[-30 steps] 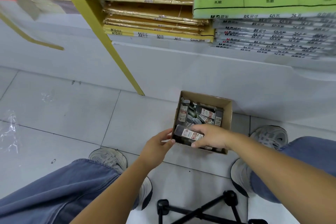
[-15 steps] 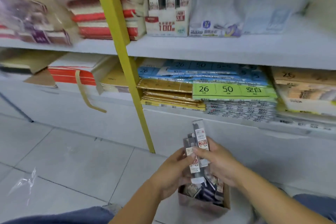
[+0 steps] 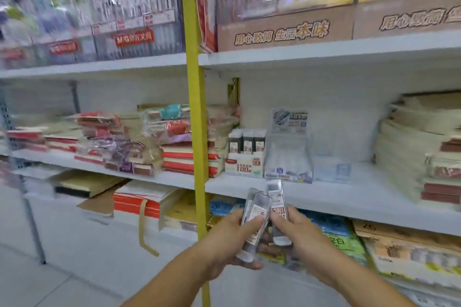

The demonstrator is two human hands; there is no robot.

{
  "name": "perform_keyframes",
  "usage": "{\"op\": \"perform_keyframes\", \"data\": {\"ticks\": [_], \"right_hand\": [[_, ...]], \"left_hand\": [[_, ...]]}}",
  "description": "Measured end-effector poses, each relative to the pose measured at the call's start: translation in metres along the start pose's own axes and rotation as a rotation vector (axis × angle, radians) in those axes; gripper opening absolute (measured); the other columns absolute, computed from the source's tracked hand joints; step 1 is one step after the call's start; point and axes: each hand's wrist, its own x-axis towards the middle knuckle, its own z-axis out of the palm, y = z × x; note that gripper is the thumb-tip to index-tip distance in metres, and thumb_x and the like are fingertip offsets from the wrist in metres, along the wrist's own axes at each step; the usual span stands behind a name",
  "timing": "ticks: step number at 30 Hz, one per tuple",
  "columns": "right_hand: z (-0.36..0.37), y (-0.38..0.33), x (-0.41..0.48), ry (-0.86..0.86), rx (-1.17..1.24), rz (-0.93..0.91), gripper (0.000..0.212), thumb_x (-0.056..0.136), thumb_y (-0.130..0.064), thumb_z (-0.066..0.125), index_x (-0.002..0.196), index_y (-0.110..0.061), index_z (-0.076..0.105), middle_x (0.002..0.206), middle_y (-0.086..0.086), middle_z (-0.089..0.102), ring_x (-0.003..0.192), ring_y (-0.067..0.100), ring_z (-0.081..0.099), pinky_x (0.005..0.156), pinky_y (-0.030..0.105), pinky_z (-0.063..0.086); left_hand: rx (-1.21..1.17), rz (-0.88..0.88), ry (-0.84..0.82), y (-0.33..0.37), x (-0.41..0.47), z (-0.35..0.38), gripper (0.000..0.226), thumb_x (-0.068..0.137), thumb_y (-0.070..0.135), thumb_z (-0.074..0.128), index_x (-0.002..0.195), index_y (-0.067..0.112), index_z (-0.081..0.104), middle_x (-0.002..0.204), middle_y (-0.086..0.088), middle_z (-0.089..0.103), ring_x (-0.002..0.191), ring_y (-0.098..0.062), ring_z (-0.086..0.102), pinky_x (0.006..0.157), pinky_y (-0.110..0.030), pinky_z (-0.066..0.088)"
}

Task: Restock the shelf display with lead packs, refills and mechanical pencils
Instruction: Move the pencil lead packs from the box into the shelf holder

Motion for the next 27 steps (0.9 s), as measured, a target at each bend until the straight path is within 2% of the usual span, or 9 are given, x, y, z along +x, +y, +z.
{"op": "perform_keyframes", "data": {"ticks": [2, 3, 5, 8, 11, 13, 19, 23, 27], "right_hand": [[-0.005, -0.018, 0.011, -0.023, -0.029, -0.030, 0.017, 0.100, -0.023, 0.047, 0.114, -0.027, 0.056, 0.095, 0.003, 0.075, 0.074, 0.026, 0.072, 0.059, 0.035, 0.057], [-0.008, -0.025, 0.017, -0.010, -0.096, -0.058, 0.016, 0.100, -0.020, 0.046, 0.114, -0.026, 0.050, 0.092, 0.005, 0.074, 0.061, 0.025, 0.068, 0.048, 0.030, 0.051], [-0.013, -0.036, 0.031, 0.027, -0.218, -0.078, 0.016, 0.097, -0.017, 0.045, 0.111, -0.025, 0.042, 0.089, 0.012, 0.073, 0.047, 0.020, 0.052, 0.042, 0.026, 0.037], [-0.017, -0.052, 0.053, 0.062, -0.306, -0.097, 0.011, 0.096, -0.021, 0.048, 0.105, -0.018, 0.042, 0.091, 0.013, 0.072, 0.047, 0.020, 0.052, 0.043, 0.029, 0.037], [-0.022, -0.073, 0.079, 0.141, -0.396, -0.206, 0.006, 0.095, -0.019, 0.055, 0.101, -0.019, 0.055, 0.068, 0.004, 0.069, 0.046, 0.013, 0.056, 0.044, 0.025, 0.045], [-0.031, -0.088, 0.100, 0.231, -0.430, -0.284, 0.010, 0.092, -0.015, 0.061, 0.098, -0.024, 0.062, 0.057, 0.003, 0.066, 0.043, 0.010, 0.055, 0.044, 0.021, 0.046], [-0.042, -0.119, 0.162, 0.390, -0.563, -0.514, 0.020, 0.086, -0.003, 0.066, 0.085, -0.019, 0.054, 0.077, 0.013, 0.068, 0.053, 0.008, 0.065, 0.052, 0.022, 0.053], [-0.039, -0.122, 0.194, 0.362, -0.803, -0.521, 0.019, 0.090, -0.011, 0.062, 0.095, -0.025, 0.050, 0.083, 0.001, 0.068, 0.072, 0.015, 0.068, 0.072, 0.042, 0.057], [-0.028, -0.117, 0.210, 0.355, -0.964, -0.536, 0.026, 0.088, -0.019, 0.066, 0.100, -0.025, 0.044, 0.086, -0.004, 0.065, 0.073, 0.009, 0.062, 0.065, 0.034, 0.053]], "left_hand": [[0.006, 0.038, 0.084, 0.013, 0.007, -0.004, 0.022, 0.097, 0.039, 0.061, 0.114, 0.025, 0.063, 0.090, 0.001, 0.075, 0.069, -0.008, 0.070, 0.065, -0.037, 0.061], [-0.004, 0.063, 0.134, 0.018, 0.012, -0.007, 0.019, 0.098, 0.038, 0.060, 0.112, 0.025, 0.063, 0.090, 0.001, 0.075, 0.067, -0.007, 0.070, 0.063, -0.036, 0.061], [-0.051, 0.124, 0.228, 0.024, 0.023, -0.015, 0.016, 0.099, 0.036, 0.057, 0.109, 0.024, 0.061, 0.089, -0.001, 0.074, 0.064, -0.007, 0.069, 0.061, -0.034, 0.060], [-0.166, 0.202, 0.344, 0.031, 0.040, -0.027, 0.015, 0.100, 0.036, 0.056, 0.110, 0.027, 0.061, 0.095, -0.005, 0.072, 0.073, -0.015, 0.068, 0.059, -0.032, 0.059], [-0.226, 0.242, 0.397, 0.038, 0.057, -0.037, 0.014, 0.100, 0.036, 0.055, 0.109, 0.028, 0.062, 0.096, -0.004, 0.072, 0.075, -0.016, 0.068, 0.057, -0.030, 0.058], [-0.234, 0.279, 0.426, 0.042, 0.069, -0.043, 0.014, 0.100, 0.037, 0.055, 0.107, 0.029, 0.063, 0.089, 0.000, 0.073, 0.071, -0.012, 0.069, 0.056, -0.027, 0.057], [-0.229, 0.327, 0.473, 0.036, 0.100, -0.059, 0.018, 0.096, 0.044, 0.057, 0.102, 0.028, 0.063, 0.075, 0.009, 0.072, 0.056, -0.004, 0.062, 0.051, -0.022, 0.050], [-0.227, 0.333, 0.454, 0.034, 0.115, -0.066, 0.019, 0.097, 0.044, 0.056, 0.100, 0.027, 0.063, 0.074, 0.009, 0.072, 0.055, -0.003, 0.061, 0.051, -0.023, 0.050], [-0.229, 0.315, 0.446, 0.030, 0.124, -0.069, 0.018, 0.096, 0.043, 0.056, 0.100, 0.027, 0.064, 0.074, 0.008, 0.072, 0.054, -0.003, 0.061, 0.051, -0.024, 0.050]]}}
